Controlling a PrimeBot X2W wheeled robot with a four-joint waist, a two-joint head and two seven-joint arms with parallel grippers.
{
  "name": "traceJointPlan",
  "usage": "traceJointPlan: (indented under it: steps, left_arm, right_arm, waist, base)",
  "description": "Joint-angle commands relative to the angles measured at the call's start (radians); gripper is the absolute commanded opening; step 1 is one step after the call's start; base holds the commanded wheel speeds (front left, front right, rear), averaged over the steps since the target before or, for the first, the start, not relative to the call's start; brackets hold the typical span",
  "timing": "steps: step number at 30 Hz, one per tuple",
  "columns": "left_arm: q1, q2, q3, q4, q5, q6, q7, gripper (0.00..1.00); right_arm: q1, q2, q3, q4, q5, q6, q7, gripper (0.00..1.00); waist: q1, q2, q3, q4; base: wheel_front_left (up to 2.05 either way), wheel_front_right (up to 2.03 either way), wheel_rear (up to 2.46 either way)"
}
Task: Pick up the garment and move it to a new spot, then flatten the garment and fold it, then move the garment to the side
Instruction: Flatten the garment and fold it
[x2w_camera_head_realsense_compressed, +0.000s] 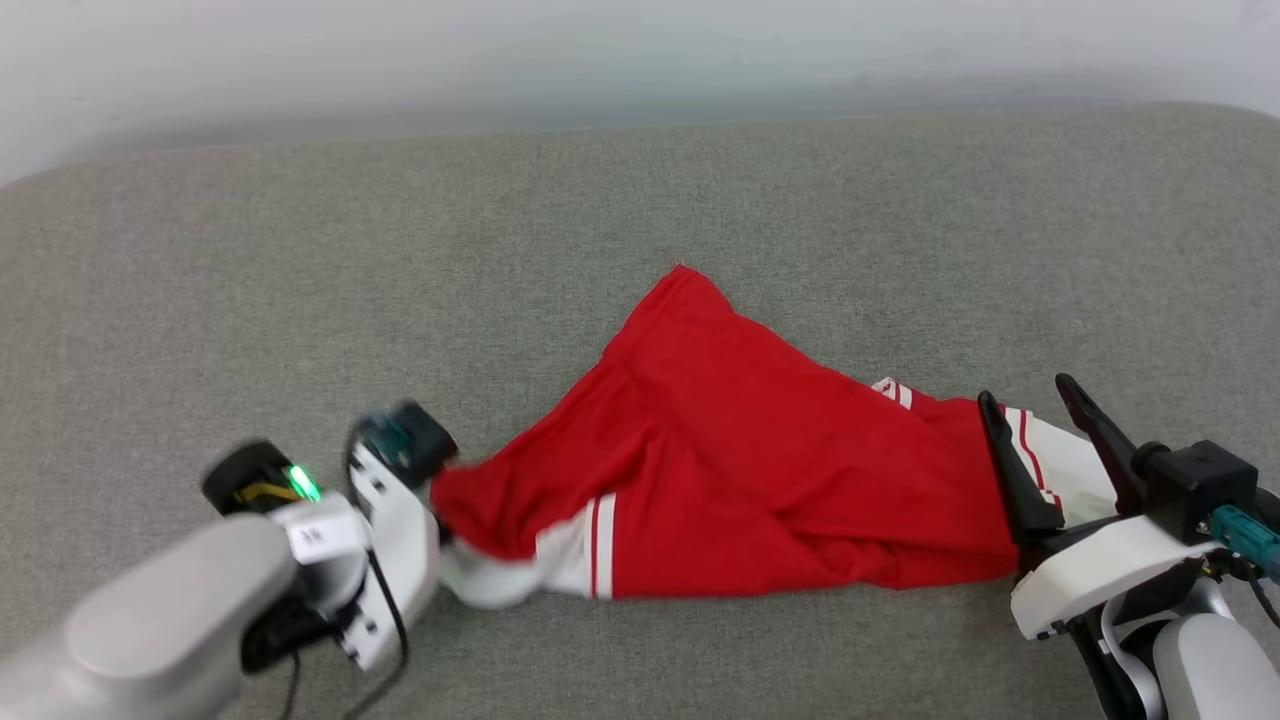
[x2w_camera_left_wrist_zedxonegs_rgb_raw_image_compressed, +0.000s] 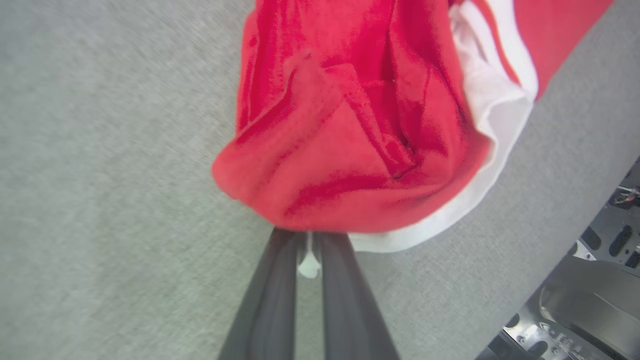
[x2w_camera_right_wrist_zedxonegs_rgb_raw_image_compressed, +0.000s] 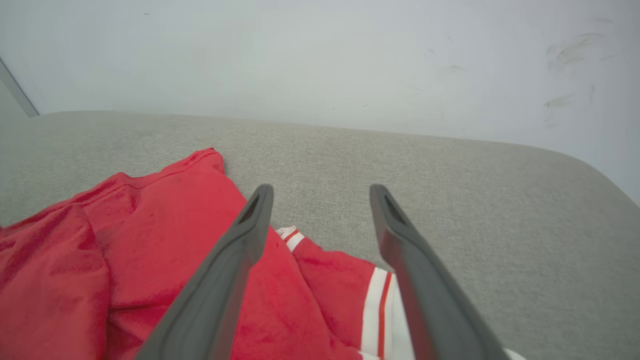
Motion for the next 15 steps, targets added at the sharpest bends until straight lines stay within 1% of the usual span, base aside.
traceJointPlan:
  steps: [1, 4, 7, 11, 14, 15]
  left_arm:
    - [-0.025, 0.016, 0.012, -0.002, 0.003, 0.003, -0.016, 0.0]
    - [-0.069, 0.036, 0.046, -0.004, 0.017, 0.006, -0.056, 0.0]
    - [-0.112, 0.055, 0.077, 0.004, 0.042, 0.026, -0.09, 0.0]
    - [-0.147, 0.053, 0.121, 0.046, 0.047, 0.058, -0.144, 0.0]
    - [-0.152, 0.039, 0.131, 0.11, 0.06, 0.078, -0.181, 0.0]
    - [-0.144, 0.034, 0.126, 0.135, 0.063, 0.077, -0.183, 0.0]
  right_arm:
    - [0.006, 0.005, -0.002, -0.002, 0.002, -0.001, -0.007, 1.0]
    - [0.013, 0.009, -0.006, -0.005, 0.0, -0.001, -0.008, 1.0]
    - [0.01, 0.01, -0.01, -0.011, -0.003, -0.001, -0.01, 1.0]
    - [-0.006, 0.014, -0.015, -0.017, -0.01, -0.001, -0.015, 1.0]
    - [-0.014, 0.02, -0.015, -0.017, -0.017, -0.001, -0.021, 1.0]
    - [-0.016, 0.022, -0.014, -0.017, -0.02, -0.001, -0.023, 1.0]
  waist:
    - [0.0, 0.0, -0.004, 0.002]
    - [0.0, 0.0, -0.004, 0.002]
    - [0.0, 0.0, 0.006, -0.005]
    - [0.0, 0.0, 0.03, -0.018]
    - [0.0, 0.0, 0.048, -0.029]
    - [0.0, 0.0, 0.053, -0.033]
  base:
    - [0.0, 0.0, 0.0]
    - [0.0, 0.0, 0.0]
    - [0.0, 0.0, 0.0]
    - [0.0, 0.0, 0.0]
    - [0.0, 0.0, 0.0]
    - [0.0, 0.0, 0.0]
